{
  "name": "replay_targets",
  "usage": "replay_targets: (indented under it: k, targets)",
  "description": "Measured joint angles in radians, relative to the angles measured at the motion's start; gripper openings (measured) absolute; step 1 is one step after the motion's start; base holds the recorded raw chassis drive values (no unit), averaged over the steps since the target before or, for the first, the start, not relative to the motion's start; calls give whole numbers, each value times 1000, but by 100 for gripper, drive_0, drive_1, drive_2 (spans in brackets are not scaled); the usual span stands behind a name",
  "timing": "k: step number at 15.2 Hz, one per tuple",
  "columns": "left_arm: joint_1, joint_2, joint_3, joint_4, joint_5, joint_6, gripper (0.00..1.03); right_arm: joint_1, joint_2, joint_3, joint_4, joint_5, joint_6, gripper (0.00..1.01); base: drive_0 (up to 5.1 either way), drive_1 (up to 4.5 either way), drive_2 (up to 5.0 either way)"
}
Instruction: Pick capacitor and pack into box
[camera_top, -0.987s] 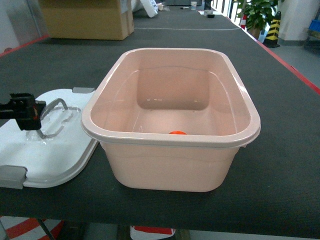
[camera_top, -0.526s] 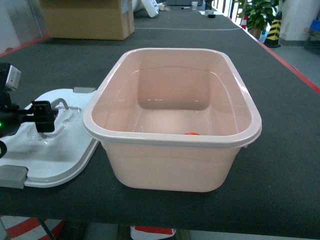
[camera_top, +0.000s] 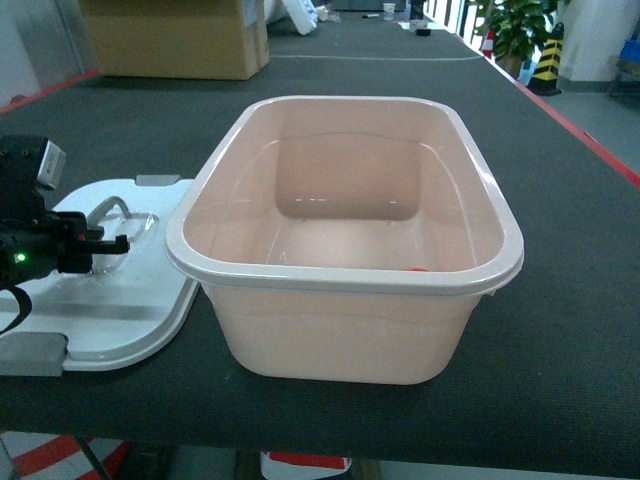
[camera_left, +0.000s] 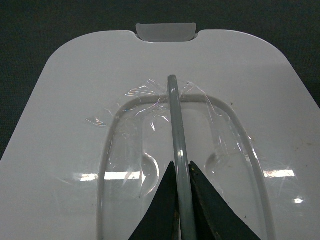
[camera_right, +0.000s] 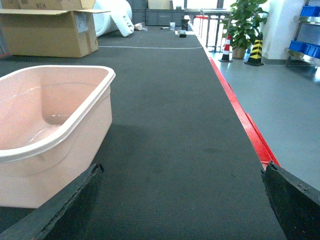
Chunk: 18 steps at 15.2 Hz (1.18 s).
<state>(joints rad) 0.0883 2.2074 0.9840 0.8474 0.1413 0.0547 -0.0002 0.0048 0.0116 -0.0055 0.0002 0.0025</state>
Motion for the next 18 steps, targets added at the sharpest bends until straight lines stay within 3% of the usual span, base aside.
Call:
replay_targets:
  k: [5,8,10,13,15,18]
  targets:
    - [19,-191,-47,-56,-32,3,2,0,0,0,0,0,0,98,0,0,0]
    - [-11,-437,-58,-70,-134,-2,2,0,0,0,0,0,0,98,0,0,0]
    - [-136,-544,-77,-106,-229,-24,2,0,0,0,0,0,0,98,0,0,0]
    - [-379,-520,-48,-167,-399,-89,2,0,0,0,0,0,0,98,0,0,0]
    - [-482,-458,15,-206,-472,-138,2,0,0,0,0,0,0,98,0,0,0]
    - [-578,-376,110,-269,-535,-188,2,0,0,0,0,0,0,98,0,0,0]
